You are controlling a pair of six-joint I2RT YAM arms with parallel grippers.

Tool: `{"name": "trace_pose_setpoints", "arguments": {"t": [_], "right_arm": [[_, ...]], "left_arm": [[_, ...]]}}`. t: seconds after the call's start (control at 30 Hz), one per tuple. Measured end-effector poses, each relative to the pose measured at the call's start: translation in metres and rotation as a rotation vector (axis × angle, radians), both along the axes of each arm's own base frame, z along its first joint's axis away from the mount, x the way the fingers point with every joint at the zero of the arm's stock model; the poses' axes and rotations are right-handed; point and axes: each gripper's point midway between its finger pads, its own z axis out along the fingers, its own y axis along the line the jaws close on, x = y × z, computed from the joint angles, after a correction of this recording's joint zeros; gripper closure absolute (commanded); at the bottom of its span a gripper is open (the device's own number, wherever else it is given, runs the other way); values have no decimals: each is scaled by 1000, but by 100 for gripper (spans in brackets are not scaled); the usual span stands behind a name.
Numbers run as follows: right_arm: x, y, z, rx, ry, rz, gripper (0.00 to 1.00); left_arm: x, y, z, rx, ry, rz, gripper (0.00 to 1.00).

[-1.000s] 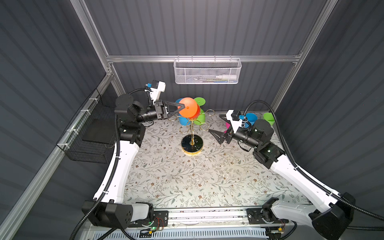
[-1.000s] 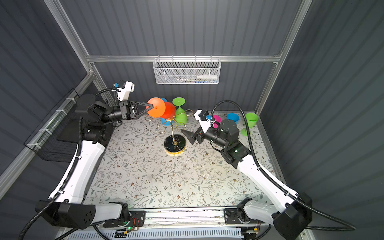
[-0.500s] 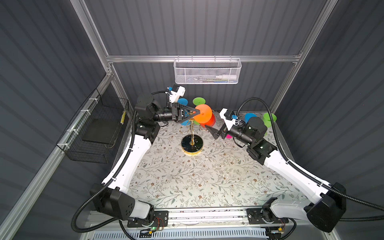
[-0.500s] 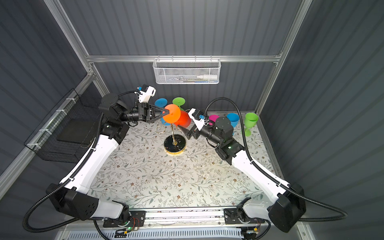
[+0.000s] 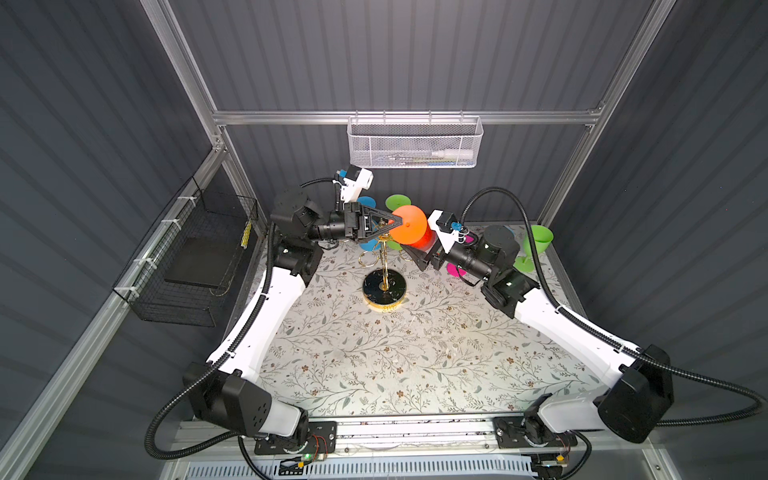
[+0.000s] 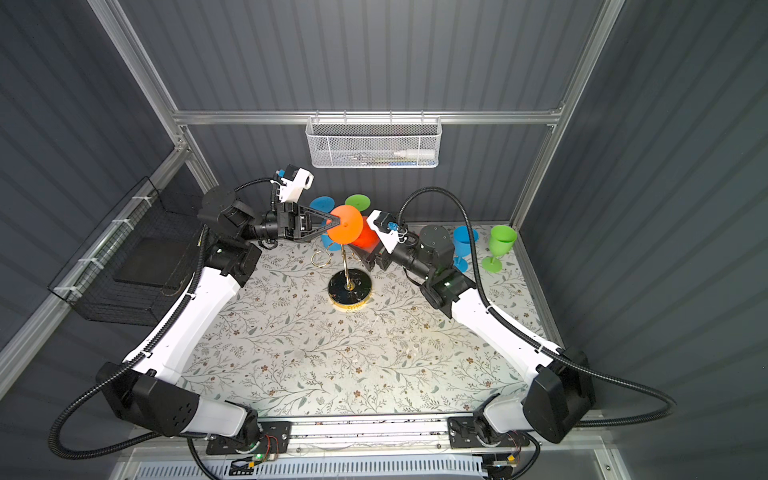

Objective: Take the wine glass off the wine glass rack

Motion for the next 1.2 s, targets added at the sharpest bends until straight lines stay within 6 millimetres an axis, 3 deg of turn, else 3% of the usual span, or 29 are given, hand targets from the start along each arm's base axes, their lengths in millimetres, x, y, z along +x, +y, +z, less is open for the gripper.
{"name": "trace_pose_setpoints", "arguments": {"t": [0.3,0.7,0.87,0.9,0.93,0.97,1.03,1.1,1.2], "right_arm": [[1,4,4,4,-3,14,9],[-1,7,2,-10,-10,18,31],[0,5,2,-16,-15,6,34],[0,5,2,-19,-13,3,35],[0,4,2,-22,-10,-2,35],[-1,3,1,-26,-3,-4,36],[-2,-1,1,-21,20,-21,37],[-3,-6,4,-13,35,-41,38],[-8,-16,9,-3,68,-68,40]], "left_arm": [[0,-1,6,-21,5,-22,100],[6,-3,7,-37,32,-29,100],[7,-3,7,-40,35,-31,99],[8,-3,7,-40,34,-31,95],[8,-3,7,-41,33,-31,86],[8,-3,6,-42,30,-31,71],[7,-4,6,-40,20,-38,57],[7,-5,6,-43,3,-41,47],[7,-5,5,-44,-31,-39,41]]}}
